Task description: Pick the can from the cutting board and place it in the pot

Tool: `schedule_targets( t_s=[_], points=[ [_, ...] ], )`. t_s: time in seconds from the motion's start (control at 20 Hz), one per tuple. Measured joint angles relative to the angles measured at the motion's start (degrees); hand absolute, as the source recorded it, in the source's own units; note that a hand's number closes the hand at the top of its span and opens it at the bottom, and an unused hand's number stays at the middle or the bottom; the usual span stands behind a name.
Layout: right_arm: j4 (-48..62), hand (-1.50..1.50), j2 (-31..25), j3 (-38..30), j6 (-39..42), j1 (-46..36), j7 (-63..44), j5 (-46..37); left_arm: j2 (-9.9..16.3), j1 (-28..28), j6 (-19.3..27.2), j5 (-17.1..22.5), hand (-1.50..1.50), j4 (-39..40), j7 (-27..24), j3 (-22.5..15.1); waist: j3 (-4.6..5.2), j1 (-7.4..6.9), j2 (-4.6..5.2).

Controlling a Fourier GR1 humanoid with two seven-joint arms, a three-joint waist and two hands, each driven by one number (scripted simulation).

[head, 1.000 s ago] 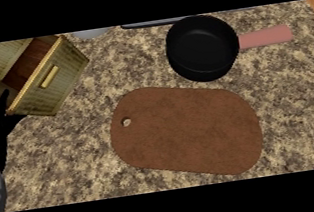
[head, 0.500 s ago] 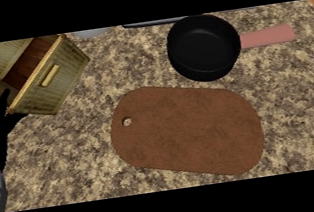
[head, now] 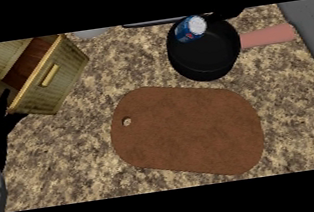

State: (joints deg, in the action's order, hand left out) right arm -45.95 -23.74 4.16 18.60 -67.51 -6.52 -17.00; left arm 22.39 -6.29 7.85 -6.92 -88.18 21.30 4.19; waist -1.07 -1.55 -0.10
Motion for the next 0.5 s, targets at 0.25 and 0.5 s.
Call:
schedule_targets(
  t_s=[0.25,0.5],
  points=[
    [2.8,-1.50,2.8,-6.9,-5.3,-0.3,0.9,4.9,0.0,1.2,-0.8,0.8,0.00,-1.3,0.2,0.6,0.19,0.00,0.07],
    [5.6,-1.50,1.4,-14.0,-9.6,-0.5,3.7,8.9,-0.3,1.5,-0.5,0.1,0.00,-1.6,0.6,0.8,0.11,0.26,0.13]
  ],
)
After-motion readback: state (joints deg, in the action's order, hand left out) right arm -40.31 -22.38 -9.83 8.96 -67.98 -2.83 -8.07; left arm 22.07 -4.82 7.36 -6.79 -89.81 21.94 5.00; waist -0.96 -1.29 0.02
